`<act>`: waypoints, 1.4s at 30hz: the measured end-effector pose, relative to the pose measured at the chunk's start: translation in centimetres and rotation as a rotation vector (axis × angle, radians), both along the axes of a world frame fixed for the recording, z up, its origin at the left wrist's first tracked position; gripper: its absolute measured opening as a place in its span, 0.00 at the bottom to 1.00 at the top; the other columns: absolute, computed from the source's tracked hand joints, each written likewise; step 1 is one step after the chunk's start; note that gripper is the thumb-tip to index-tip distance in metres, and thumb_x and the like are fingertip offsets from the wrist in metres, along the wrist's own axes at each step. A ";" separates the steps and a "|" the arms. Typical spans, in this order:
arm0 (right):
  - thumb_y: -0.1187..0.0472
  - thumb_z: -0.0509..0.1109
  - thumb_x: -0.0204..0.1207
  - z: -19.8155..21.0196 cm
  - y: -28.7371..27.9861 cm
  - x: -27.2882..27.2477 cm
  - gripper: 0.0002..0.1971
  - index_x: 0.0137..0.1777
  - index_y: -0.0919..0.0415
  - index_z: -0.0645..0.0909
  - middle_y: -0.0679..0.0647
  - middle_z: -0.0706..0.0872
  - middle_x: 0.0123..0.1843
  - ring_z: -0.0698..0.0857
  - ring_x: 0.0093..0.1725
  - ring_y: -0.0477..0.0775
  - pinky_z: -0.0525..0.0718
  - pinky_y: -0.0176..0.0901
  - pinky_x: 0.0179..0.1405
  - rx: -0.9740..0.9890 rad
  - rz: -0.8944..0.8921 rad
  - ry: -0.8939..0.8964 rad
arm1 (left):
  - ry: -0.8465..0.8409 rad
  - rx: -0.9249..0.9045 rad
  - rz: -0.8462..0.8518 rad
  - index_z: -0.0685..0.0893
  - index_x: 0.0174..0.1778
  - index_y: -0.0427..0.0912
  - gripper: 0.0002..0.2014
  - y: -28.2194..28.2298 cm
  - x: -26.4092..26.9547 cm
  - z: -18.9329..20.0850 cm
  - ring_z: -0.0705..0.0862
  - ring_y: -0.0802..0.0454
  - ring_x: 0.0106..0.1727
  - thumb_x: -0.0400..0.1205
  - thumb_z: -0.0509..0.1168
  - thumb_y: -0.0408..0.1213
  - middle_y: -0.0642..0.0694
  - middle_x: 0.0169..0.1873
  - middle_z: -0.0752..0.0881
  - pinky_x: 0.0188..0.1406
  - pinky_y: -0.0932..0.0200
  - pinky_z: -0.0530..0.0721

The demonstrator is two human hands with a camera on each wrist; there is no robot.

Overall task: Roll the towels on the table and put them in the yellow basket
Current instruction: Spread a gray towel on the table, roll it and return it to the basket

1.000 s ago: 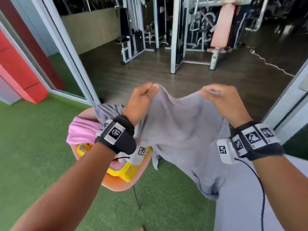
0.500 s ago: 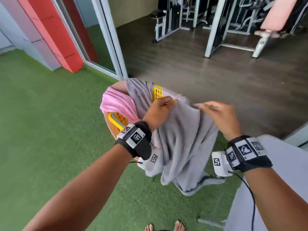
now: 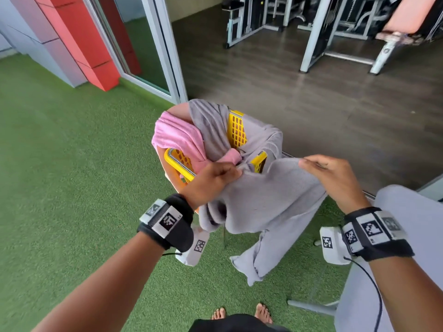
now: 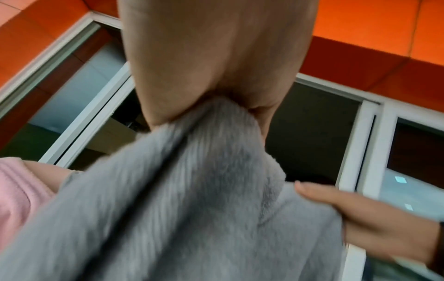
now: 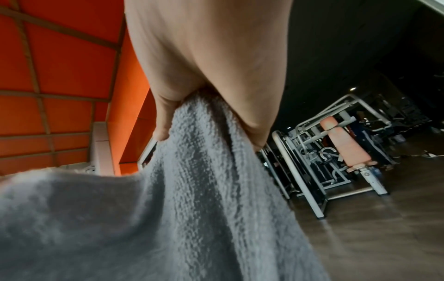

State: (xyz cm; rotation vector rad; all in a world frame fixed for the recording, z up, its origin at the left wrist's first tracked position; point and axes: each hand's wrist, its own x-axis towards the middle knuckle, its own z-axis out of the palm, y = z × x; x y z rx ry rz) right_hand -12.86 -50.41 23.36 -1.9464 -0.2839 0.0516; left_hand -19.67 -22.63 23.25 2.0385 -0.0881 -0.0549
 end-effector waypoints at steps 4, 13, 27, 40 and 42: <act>0.63 0.73 0.78 -0.9 2.6 -2.7 0.06 0.51 0.62 0.90 0.48 0.92 0.47 0.87 0.45 0.36 0.79 0.25 0.49 0.001 0.170 0.024 | 0.034 0.123 -0.113 0.82 0.60 0.45 0.15 -2.5 -1.4 -2.8 0.82 0.55 0.54 0.81 0.68 0.47 0.49 0.55 0.85 0.58 0.52 0.80; 0.57 0.74 0.78 -0.2 5.3 -3.2 0.02 0.45 0.54 0.87 0.47 0.91 0.42 0.87 0.44 0.42 0.81 0.34 0.49 0.048 0.183 0.046 | 0.047 -0.420 -0.056 0.80 0.37 0.32 0.13 -4.9 -1.9 -1.1 0.75 0.52 0.38 0.86 0.62 0.35 0.42 0.33 0.77 0.41 0.58 0.73; 0.56 0.68 0.83 2.5 7.0 -3.7 0.15 0.32 0.55 0.77 0.42 0.67 0.28 0.65 0.31 0.41 0.63 0.39 0.30 0.027 0.229 -0.061 | -0.070 -0.321 0.019 0.83 0.59 0.35 0.15 -3.4 -0.4 -0.3 0.80 0.51 0.61 0.87 0.58 0.42 0.47 0.56 0.84 0.69 0.50 0.74; 0.53 0.70 0.79 -0.2 7.4 -4.2 0.12 0.38 0.59 0.80 0.46 0.76 0.35 0.74 0.38 0.42 0.70 0.40 0.41 0.092 0.377 0.172 | -0.091 -0.469 0.065 0.82 0.41 0.31 0.08 0.5 0.4 3.0 0.78 0.52 0.40 0.83 0.64 0.31 0.43 0.35 0.80 0.41 0.60 0.75; 0.54 0.68 0.81 0.7 7.5 -3.8 0.14 0.39 0.65 0.77 0.49 0.73 0.36 0.71 0.39 0.45 0.67 0.45 0.41 0.133 0.338 0.103 | -0.037 -0.419 -0.020 0.81 0.43 0.35 0.07 0.2 -0.3 2.4 0.78 0.53 0.44 0.84 0.63 0.34 0.44 0.37 0.80 0.46 0.58 0.76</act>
